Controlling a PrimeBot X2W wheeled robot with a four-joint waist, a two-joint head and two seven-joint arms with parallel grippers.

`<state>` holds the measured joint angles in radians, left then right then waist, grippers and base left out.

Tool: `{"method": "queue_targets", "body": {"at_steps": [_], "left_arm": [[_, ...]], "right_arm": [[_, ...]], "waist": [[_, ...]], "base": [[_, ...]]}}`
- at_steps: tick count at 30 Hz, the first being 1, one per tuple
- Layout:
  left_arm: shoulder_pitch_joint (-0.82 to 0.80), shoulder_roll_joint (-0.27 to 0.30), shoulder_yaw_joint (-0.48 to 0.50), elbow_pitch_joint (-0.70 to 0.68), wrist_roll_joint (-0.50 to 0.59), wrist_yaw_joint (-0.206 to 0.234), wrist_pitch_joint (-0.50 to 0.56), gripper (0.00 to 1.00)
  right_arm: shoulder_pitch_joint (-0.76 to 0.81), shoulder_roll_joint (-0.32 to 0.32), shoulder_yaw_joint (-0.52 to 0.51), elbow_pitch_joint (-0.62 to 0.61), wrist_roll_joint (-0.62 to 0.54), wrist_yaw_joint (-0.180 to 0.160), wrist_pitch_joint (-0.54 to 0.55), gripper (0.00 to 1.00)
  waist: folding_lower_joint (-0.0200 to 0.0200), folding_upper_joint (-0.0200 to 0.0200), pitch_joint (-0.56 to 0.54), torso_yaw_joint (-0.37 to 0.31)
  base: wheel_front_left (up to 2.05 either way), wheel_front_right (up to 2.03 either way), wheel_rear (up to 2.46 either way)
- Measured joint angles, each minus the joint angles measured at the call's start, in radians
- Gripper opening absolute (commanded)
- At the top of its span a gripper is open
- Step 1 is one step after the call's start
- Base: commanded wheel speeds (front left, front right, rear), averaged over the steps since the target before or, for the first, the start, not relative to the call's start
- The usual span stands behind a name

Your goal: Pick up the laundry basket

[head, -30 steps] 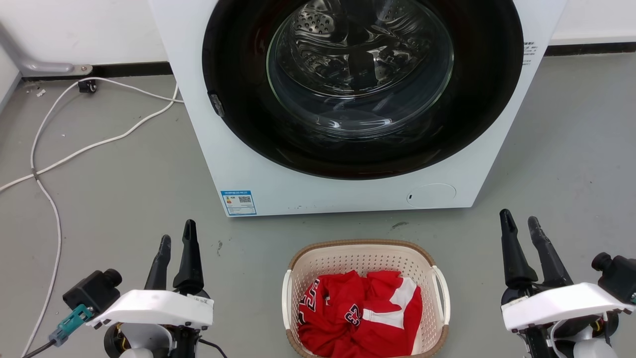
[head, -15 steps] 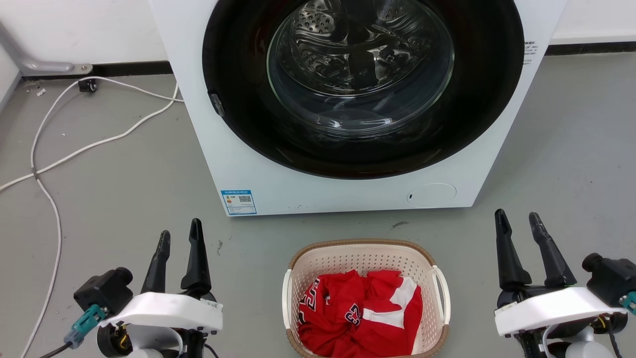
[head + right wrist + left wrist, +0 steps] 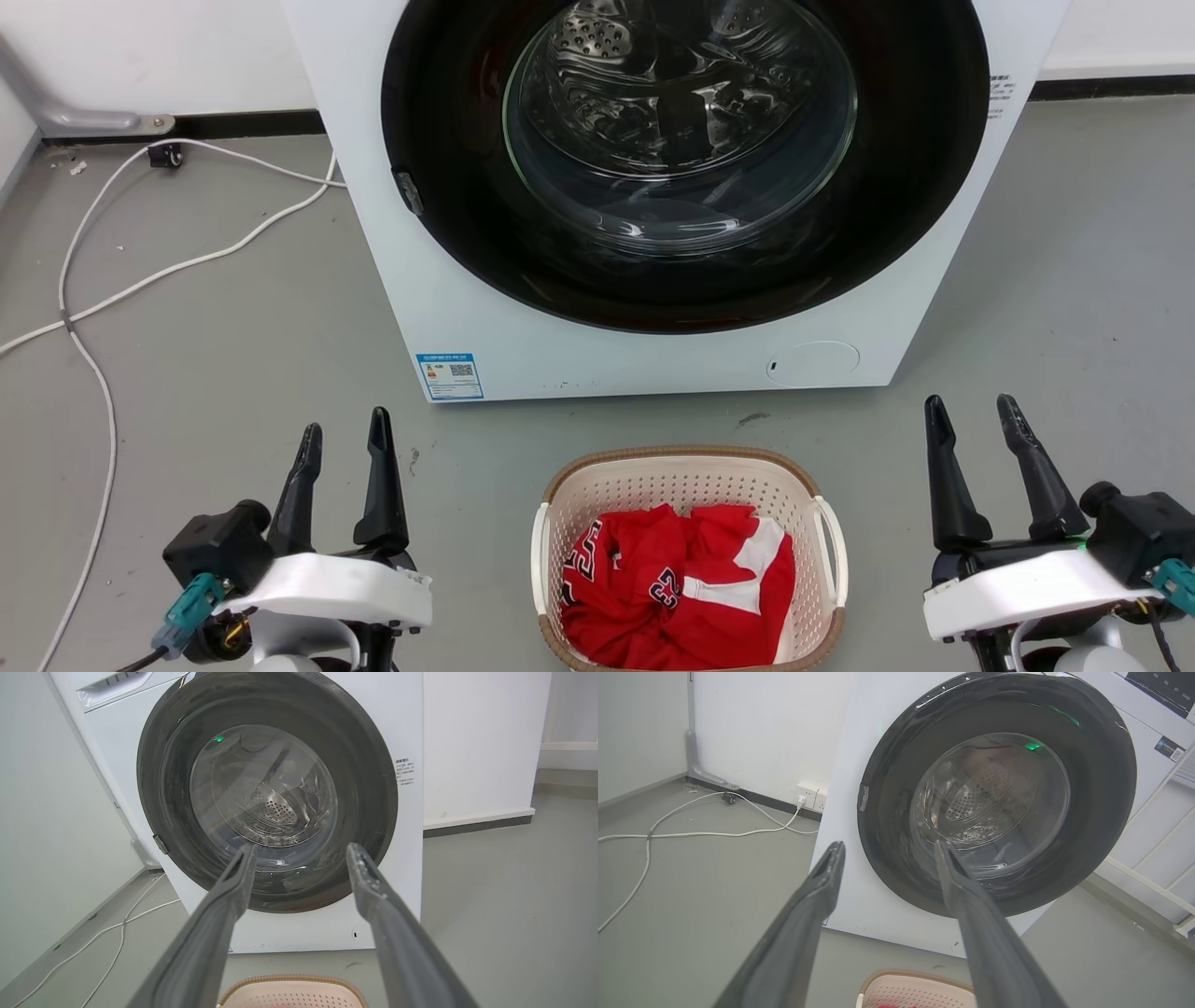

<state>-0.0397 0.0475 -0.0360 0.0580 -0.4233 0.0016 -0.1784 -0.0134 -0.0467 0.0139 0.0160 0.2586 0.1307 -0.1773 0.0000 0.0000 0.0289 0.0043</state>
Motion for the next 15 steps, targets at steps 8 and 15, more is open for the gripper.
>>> {"method": "queue_targets", "body": {"at_steps": [8, 15], "left_arm": [[0.003, 0.0, -0.009, -0.003, 0.076, 0.008, -0.019, 1.0], [0.005, 0.0, -0.017, -0.004, 0.149, 0.017, -0.035, 1.0]], "right_arm": [[0.004, 0.0, 0.002, -0.01, -0.071, 0.0, -0.019, 1.0], [0.014, 0.0, 0.003, -0.019, -0.145, 0.0, -0.034, 1.0]], "waist": [[0.0, 0.0, 0.004, 0.0], [0.0, 0.0001, 0.006, 0.0]], "base": [[0.0, 0.0, 0.0], [0.0, 0.0, 0.0]]}}
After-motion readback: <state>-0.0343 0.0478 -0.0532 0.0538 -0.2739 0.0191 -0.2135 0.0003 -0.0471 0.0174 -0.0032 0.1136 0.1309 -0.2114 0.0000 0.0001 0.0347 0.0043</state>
